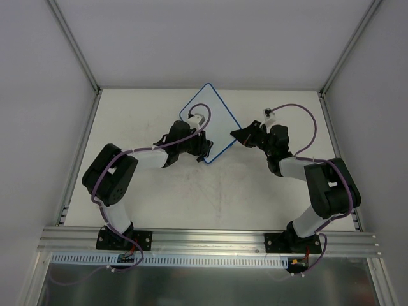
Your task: Erase the whiteboard
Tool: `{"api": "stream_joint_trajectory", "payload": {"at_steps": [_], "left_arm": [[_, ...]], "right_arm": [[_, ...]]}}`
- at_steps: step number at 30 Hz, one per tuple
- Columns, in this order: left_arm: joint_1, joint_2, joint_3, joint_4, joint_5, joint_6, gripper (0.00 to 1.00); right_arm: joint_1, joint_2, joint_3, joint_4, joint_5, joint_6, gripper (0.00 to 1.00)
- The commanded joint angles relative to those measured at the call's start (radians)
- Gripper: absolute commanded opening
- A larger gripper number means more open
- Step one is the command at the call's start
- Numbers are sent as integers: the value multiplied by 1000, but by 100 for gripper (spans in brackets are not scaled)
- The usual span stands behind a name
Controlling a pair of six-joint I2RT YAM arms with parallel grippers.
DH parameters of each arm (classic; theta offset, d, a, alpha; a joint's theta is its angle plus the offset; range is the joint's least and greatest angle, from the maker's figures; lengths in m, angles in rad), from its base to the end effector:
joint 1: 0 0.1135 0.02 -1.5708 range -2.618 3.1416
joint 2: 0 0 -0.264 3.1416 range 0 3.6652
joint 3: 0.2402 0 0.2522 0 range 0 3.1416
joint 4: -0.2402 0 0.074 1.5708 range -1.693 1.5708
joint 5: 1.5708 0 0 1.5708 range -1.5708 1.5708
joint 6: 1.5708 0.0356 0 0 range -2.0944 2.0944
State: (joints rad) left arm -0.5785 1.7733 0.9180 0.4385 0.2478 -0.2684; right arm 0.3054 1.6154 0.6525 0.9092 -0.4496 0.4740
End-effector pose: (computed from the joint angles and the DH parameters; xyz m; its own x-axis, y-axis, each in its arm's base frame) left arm 0.3120 -0.2142 0.1826 -0.5172 0.0307 -0.8553 0.6023 0.7231 -0.3382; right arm 0.3071 0.1130 0.2047 -0.3581 0.3182 -0.8778 -0.5858 0.6555 0.4765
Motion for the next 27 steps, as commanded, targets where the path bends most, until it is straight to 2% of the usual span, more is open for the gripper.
{"api": "stream_joint_trajectory", "payload": {"at_steps": [1,8,16,23,27], "left_arm": [[-93,11,12,-69,105,-28,2],[-130,-18,58,-51,68,-77,1],[-147,-47,27,121,-56,-111,2],[-146,-80,54,111,-238,6,4],[-120,-57,113,82,-248,43,4]], "right_arm": [[31,6,30,57,-67,-44,0],[31,6,30,59,-66,-46,0],[31,5,30,59,-66,-43,0],[31,5,29,59,-66,-44,0],[31,6,29,57,-66,-41,0]]}}
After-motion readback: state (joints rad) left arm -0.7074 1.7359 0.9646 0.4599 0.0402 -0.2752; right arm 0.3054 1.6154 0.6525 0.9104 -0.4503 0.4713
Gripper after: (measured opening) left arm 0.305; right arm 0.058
